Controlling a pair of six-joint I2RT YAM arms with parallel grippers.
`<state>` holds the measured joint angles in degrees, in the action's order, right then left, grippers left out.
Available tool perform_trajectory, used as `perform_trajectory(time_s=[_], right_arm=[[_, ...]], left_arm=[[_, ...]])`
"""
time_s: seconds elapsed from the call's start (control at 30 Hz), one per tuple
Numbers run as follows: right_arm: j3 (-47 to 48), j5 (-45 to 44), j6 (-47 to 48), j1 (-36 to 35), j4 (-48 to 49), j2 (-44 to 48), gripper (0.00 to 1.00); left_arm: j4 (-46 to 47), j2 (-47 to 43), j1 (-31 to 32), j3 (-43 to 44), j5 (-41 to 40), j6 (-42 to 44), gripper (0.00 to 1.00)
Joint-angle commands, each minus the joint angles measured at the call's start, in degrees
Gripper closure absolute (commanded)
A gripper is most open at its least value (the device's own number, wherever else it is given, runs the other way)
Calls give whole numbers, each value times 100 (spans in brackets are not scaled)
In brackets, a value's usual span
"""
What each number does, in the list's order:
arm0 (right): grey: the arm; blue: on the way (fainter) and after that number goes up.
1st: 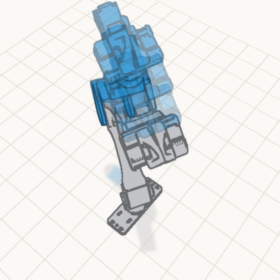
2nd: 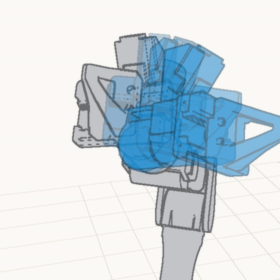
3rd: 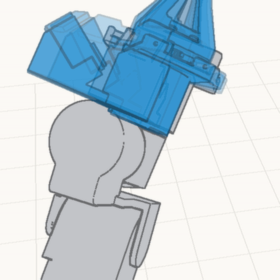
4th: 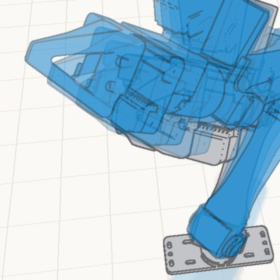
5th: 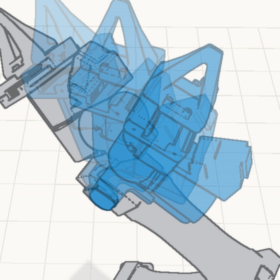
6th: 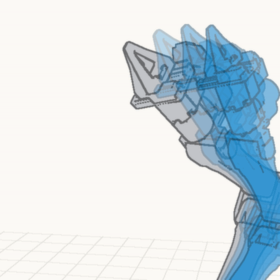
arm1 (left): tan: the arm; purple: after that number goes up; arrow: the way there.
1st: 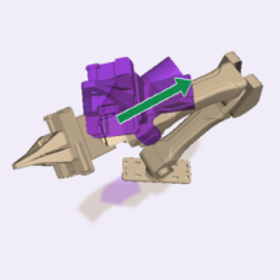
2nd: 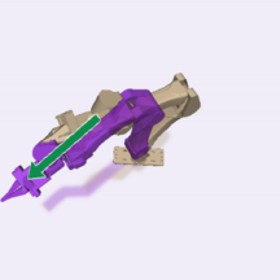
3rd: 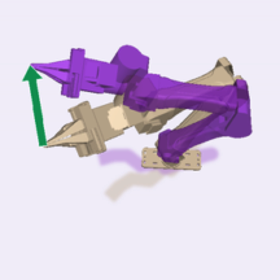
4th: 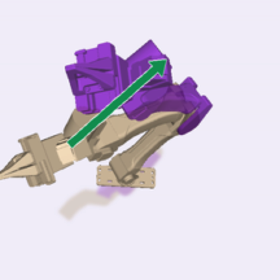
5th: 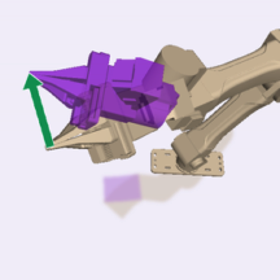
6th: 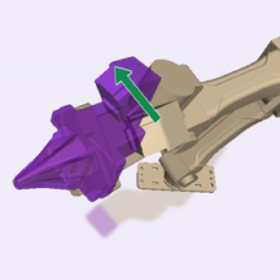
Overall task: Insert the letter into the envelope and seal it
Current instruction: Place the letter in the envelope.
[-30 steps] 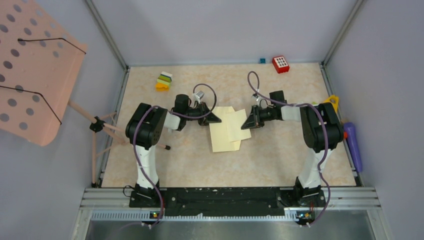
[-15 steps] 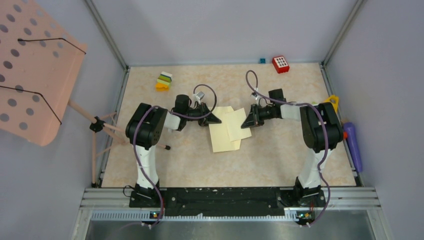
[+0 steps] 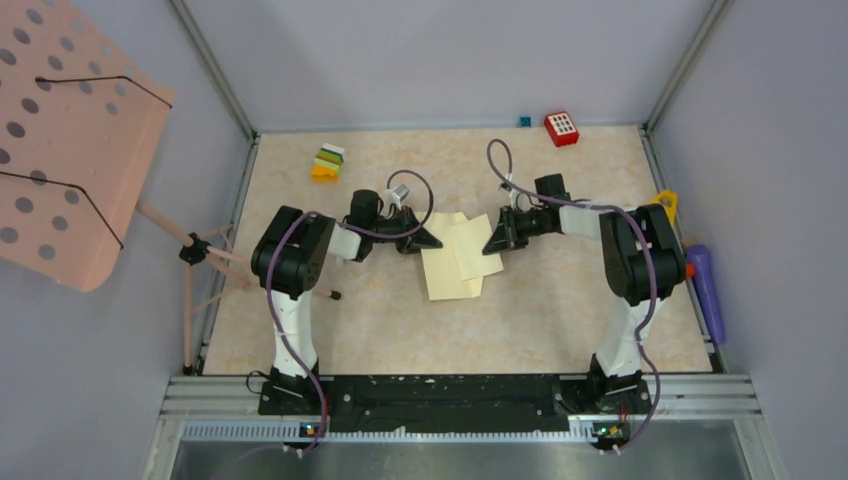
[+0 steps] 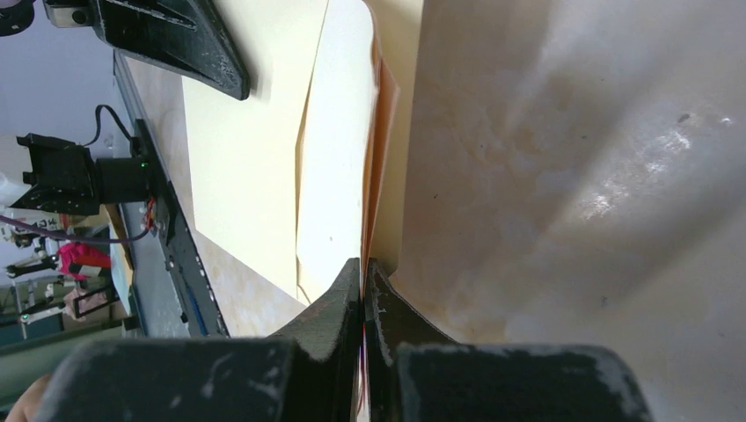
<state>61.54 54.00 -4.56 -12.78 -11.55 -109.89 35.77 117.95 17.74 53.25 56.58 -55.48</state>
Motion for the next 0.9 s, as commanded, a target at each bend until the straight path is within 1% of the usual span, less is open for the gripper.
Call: perform_trajectory(time_s=[0.0, 0.23, 0.63, 0.87], right_arm=[[-6, 131, -244, -159, 476, -13, 100], [-75, 326, -727, -201, 871, -100, 100], [-144, 541, -1043, -242, 1113, -405, 99], [-112, 722, -1371, -297, 1571, -474, 99]], left_arm=[[123, -43, 19, 124, 70, 116, 85], [106, -46, 19, 116, 73, 126, 85], [97, 6, 15, 139, 68, 117, 85], [97, 35, 15, 148, 73, 117, 85]])
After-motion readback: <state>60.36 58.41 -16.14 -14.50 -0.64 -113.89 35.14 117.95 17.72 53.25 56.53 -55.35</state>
